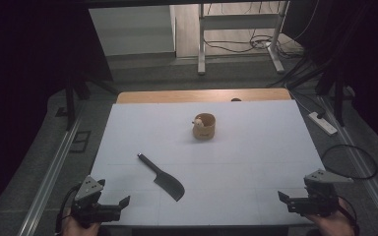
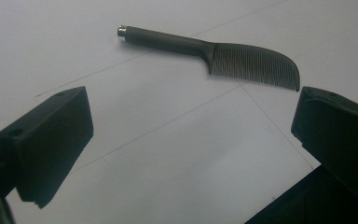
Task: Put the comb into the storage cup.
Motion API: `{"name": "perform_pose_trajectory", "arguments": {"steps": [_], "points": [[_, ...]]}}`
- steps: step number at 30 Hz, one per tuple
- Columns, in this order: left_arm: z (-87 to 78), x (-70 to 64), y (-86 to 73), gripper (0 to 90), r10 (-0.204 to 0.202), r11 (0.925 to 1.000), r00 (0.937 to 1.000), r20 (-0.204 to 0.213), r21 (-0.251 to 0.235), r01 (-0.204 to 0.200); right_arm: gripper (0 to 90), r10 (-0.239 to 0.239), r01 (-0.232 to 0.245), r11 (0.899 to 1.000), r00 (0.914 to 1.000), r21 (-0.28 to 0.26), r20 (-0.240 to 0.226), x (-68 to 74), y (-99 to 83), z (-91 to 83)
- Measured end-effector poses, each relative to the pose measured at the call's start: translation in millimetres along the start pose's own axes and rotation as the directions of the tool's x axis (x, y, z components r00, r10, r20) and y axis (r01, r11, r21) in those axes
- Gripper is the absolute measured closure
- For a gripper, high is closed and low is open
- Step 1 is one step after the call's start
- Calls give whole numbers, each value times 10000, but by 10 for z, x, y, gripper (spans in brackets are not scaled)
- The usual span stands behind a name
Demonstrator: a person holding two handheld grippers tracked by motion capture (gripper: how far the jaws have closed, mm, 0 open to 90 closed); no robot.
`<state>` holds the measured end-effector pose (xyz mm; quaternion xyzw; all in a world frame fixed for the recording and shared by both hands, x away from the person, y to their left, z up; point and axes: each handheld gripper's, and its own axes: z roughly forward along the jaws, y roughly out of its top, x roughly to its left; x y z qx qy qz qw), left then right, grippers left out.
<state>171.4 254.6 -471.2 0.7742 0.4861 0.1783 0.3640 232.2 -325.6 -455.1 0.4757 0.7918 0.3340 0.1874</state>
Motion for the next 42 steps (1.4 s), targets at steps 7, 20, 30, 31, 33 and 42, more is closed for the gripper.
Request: {"name": "perform_pose_trajectory", "arguments": {"steps": [7,20,30,31,33,42], "points": [[-29,36,-26,0,-276,9995,9994,198,-132,278,0,-330,330,9995,9994,-25,47,32,11,13],[-39,57,-39,0,-483,9987,9984,289,-139,488,0,-447,447,9990,9990,31,-58,43,24,30],[-29,55,-11,0,-606,9979,9966,552,-173,616,0,-510,510,9987,9987,84,-34,49,25,36],[-21,44,16,0,-476,9986,9967,660,-214,491,0,-532,533,9985,9986,90,-32,51,25,37],[-8,29,45,0,-379,9989,9962,785,-241,399,0,-575,576,9983,9983,100,-33,55,25,38],[96,-2,116,0,101,9999,9915,1297,-7,-100,0,-697,698,9975,9976,144,-38,65,26,42]]}}
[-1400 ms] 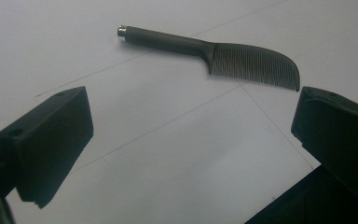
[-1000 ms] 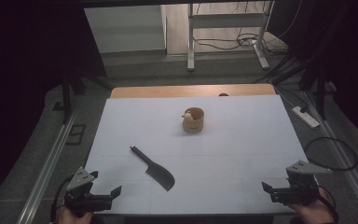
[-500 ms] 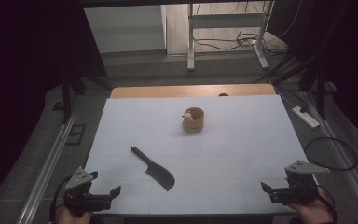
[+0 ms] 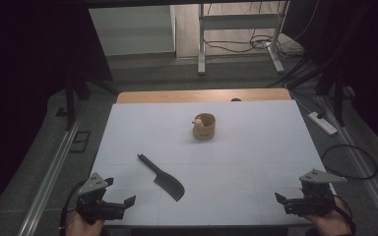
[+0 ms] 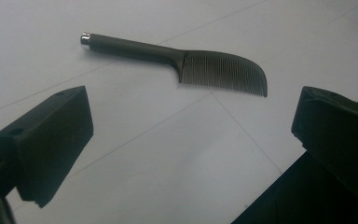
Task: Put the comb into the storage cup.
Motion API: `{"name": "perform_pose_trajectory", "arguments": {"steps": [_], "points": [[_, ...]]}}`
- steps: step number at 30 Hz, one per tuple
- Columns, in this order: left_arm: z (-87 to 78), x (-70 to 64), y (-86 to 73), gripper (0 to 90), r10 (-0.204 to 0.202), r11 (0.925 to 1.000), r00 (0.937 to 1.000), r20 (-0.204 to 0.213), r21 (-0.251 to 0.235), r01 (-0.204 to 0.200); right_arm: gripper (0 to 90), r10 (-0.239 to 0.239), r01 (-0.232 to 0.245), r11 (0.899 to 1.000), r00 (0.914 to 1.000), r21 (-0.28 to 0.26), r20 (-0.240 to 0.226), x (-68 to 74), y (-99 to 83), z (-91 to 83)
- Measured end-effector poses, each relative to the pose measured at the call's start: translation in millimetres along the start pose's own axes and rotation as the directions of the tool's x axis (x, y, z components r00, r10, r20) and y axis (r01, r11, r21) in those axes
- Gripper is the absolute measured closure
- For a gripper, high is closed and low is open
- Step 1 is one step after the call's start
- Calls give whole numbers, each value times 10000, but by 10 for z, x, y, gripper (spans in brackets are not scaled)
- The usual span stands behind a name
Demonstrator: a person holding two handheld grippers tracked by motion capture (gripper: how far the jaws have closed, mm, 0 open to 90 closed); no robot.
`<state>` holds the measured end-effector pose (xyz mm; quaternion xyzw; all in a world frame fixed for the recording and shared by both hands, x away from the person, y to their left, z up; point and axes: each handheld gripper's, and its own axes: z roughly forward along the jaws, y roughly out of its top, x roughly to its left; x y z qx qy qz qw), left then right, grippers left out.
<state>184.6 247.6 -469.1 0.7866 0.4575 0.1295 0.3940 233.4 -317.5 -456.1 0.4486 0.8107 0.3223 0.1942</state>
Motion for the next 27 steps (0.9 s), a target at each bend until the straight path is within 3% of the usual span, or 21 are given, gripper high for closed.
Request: {"name": "perform_pose_trajectory", "arguments": {"steps": [12,27], "points": [[129,43,117,0,-129,9999,9997,208,64,128,0,-68,68,10000,10000,37,-26,3,4,4],[351,32,355,0,199,9987,9994,271,466,-211,0,-72,72,10000,10000,66,-62,7,6,12]]}}
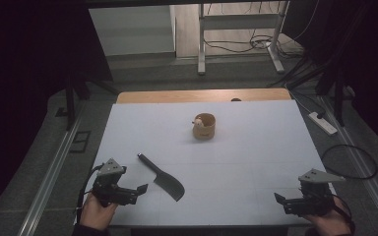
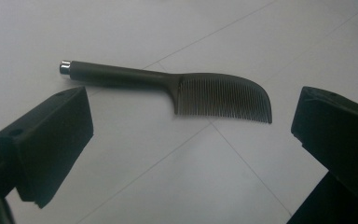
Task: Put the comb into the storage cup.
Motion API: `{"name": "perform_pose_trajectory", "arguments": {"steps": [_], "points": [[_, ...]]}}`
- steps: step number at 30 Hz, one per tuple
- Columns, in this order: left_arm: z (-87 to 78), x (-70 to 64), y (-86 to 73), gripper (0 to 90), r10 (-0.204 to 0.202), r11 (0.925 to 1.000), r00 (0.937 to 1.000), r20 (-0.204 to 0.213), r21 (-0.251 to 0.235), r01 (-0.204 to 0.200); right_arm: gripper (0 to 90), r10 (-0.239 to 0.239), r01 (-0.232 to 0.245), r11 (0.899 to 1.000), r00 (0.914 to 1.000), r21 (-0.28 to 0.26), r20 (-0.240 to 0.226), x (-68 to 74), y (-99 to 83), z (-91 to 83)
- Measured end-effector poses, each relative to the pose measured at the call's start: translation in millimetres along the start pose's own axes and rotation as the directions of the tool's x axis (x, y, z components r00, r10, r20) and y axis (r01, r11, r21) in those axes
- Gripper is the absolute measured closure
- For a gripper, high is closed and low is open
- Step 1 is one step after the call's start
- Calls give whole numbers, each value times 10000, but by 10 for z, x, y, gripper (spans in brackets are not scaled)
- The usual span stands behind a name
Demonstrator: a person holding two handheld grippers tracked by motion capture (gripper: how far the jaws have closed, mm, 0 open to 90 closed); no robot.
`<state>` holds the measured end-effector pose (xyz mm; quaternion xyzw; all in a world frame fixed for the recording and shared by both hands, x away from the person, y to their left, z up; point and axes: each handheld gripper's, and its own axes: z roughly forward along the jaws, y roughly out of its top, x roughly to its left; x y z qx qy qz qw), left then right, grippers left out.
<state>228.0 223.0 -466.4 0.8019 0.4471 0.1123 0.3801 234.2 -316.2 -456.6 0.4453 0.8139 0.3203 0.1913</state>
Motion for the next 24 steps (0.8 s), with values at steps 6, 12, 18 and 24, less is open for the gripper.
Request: {"name": "perform_pose_trajectory", "arguments": {"steps": [6,12,18,24], "points": [[77,13,71,0,38,9999,9999,94,115,-39,0,-14,14,10000,10000,7,-17,1,0,2],[144,13,165,0,117,9998,9998,189,173,-121,0,-29,29,10000,10000,21,-18,1,2,4],[205,14,256,0,181,9996,9995,241,207,-186,0,-48,48,10000,10000,33,-21,2,2,6],[283,29,360,0,273,9991,9994,235,303,-280,0,-74,74,10000,10000,62,-29,3,3,7]]}}
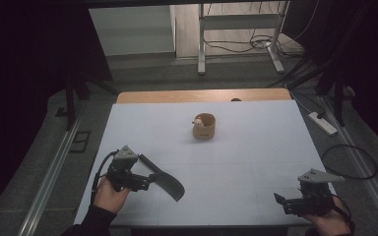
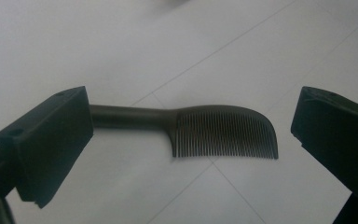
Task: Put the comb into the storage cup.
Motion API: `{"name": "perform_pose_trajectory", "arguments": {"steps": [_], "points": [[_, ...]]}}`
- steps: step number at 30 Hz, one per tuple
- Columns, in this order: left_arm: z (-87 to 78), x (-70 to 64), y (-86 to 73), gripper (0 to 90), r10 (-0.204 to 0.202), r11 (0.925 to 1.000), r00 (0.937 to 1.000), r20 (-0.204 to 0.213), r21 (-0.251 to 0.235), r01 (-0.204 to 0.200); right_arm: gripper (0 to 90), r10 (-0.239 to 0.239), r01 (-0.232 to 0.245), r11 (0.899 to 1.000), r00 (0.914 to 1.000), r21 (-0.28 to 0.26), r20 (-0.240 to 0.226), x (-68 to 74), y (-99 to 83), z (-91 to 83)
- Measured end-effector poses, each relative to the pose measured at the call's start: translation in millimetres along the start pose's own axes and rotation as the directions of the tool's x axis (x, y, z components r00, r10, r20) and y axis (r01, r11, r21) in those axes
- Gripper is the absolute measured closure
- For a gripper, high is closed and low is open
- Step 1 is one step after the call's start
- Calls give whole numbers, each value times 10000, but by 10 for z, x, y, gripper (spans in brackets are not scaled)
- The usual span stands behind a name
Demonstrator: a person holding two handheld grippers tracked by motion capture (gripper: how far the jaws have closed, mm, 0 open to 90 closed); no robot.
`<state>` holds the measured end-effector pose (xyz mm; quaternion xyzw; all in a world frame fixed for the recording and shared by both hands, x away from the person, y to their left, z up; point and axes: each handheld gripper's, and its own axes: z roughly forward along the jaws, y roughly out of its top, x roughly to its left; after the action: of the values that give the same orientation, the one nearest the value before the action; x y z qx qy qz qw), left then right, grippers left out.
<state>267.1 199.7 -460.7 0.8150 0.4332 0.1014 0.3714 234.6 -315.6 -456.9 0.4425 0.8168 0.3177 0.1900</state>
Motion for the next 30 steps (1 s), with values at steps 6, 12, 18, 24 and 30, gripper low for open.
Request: {"name": "perform_pose_trajectory", "arguments": {"steps": [6,12,18,24,30], "points": [[79,26,114,0,47,9999,10000,23,145,-47,0,3,-3,10000,10000,7,5,0,0,1],[138,26,180,0,91,9994,9999,47,328,-92,0,1,-1,10000,10000,16,4,0,0,2],[195,36,262,0,173,9989,9999,5,441,-173,0,3,-3,10000,10000,26,8,1,1,3],[257,77,332,0,92,9990,9999,128,433,-98,0,-13,13,10000,10000,39,12,0,1,5],[338,99,408,0,223,9979,9994,257,601,-238,0,-28,28,10000,10000,46,10,2,1,6]]}}
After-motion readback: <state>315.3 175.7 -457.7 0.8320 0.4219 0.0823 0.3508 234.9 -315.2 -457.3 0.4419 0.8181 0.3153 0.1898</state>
